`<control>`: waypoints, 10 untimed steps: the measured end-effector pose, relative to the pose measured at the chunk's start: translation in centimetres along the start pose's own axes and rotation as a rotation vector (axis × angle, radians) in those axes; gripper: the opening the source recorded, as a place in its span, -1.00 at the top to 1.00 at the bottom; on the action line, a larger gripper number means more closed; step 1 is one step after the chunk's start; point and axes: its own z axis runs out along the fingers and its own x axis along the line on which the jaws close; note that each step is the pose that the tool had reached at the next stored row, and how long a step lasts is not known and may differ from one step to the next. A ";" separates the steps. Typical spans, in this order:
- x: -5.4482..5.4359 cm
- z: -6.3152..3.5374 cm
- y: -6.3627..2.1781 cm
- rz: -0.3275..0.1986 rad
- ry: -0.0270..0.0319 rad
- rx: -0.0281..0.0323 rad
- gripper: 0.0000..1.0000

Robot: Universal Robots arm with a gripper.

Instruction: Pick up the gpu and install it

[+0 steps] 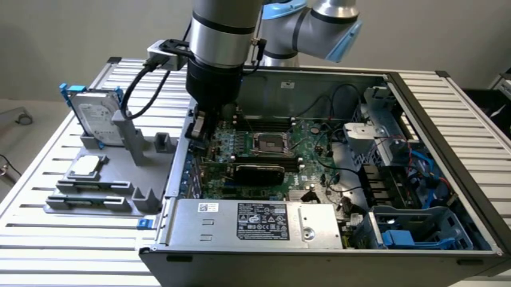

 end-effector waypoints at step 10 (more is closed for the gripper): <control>0.2 -1.29 0.21 0.014 -0.0028 -0.0019 0.79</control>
